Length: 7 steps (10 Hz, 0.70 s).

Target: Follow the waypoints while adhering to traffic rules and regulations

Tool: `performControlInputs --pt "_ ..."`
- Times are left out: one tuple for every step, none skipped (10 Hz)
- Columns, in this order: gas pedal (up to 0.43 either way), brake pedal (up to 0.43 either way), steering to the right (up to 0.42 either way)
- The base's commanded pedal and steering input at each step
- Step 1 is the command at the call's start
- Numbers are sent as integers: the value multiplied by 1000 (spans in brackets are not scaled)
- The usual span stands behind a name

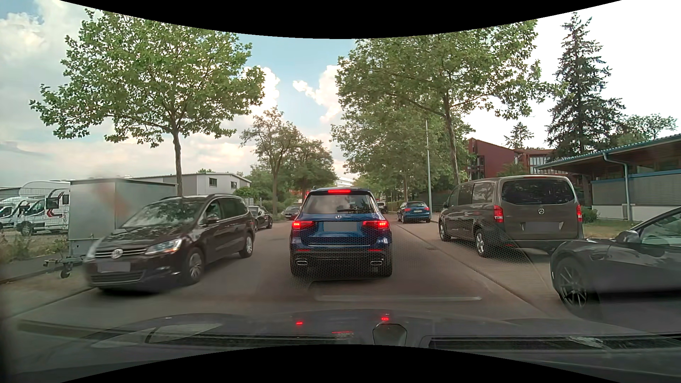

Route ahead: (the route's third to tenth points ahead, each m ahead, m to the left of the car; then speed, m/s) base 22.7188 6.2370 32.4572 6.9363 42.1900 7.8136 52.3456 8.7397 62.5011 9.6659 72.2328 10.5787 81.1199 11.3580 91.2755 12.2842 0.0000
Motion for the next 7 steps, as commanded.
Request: performControlInputs --pt "0 189 9" --pt "0 183 9" --pt "0 189 9" --pt "0 189 9" --pt "0 189 9" --pt "0 189 9" --pt "0 189 9"
